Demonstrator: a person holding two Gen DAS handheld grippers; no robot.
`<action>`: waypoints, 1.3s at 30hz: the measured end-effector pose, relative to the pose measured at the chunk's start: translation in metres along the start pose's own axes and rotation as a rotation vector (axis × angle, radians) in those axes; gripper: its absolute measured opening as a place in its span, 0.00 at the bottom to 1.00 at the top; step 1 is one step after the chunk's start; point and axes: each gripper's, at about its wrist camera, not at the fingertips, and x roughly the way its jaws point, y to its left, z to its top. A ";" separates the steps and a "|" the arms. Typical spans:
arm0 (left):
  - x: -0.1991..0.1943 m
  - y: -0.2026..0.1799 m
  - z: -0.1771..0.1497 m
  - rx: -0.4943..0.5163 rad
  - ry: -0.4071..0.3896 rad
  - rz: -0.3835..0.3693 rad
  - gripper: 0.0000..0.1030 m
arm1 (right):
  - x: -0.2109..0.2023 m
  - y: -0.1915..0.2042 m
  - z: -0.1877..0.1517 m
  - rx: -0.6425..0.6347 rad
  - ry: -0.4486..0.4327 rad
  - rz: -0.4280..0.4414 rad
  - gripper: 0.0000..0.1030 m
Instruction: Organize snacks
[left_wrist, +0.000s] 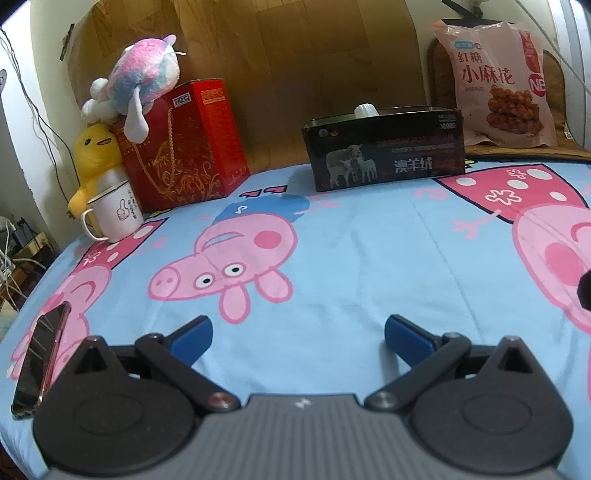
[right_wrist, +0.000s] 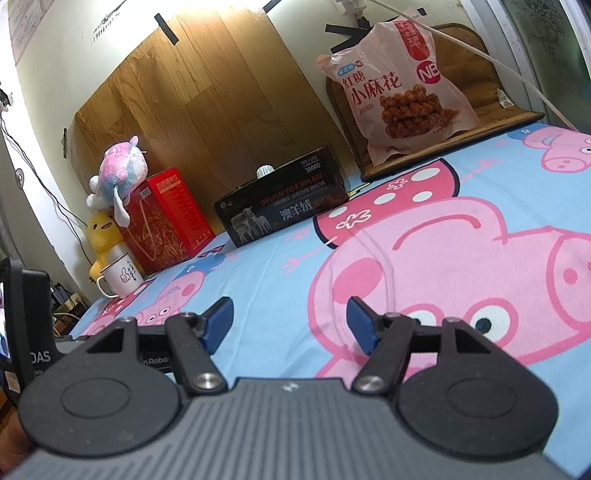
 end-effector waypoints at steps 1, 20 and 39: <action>0.000 0.000 0.000 -0.001 -0.001 0.003 1.00 | 0.000 0.000 0.000 0.000 0.000 0.000 0.68; 0.001 -0.001 0.001 0.009 -0.002 0.011 1.00 | 0.000 0.001 0.000 0.000 0.002 -0.002 0.68; 0.002 -0.002 0.001 0.019 -0.002 0.013 1.00 | 0.001 0.000 0.000 0.002 0.004 -0.002 0.68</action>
